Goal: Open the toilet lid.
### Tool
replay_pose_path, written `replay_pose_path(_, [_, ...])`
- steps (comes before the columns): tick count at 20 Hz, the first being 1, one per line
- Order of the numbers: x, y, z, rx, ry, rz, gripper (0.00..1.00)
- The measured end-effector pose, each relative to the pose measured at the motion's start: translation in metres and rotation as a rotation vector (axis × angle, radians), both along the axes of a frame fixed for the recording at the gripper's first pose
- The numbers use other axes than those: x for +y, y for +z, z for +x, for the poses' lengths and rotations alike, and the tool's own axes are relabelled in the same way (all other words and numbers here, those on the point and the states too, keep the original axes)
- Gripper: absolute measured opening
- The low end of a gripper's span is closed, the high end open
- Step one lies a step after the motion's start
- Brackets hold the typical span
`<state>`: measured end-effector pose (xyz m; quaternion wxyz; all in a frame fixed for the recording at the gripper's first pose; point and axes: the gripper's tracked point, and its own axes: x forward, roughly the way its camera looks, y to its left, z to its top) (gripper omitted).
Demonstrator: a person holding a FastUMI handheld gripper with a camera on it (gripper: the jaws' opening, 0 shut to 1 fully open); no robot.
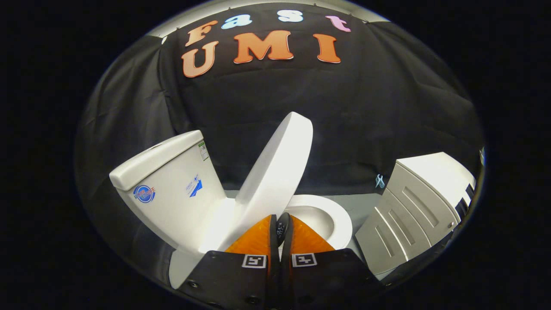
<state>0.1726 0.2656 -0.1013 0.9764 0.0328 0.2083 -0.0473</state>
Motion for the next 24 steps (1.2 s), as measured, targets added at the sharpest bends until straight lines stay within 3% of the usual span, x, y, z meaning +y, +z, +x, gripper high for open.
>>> replay_pose_path(10, [0.063, 0.035, 0.011, -0.046, 0.057, -0.1, 0.08])
replay_pose_path(15, [0.105, 0.049, 0.012, -0.072, 0.135, -0.23, 0.08])
replay_pose_path(24, [0.171, 0.057, 0.021, -0.12, 0.204, -0.274, 0.08])
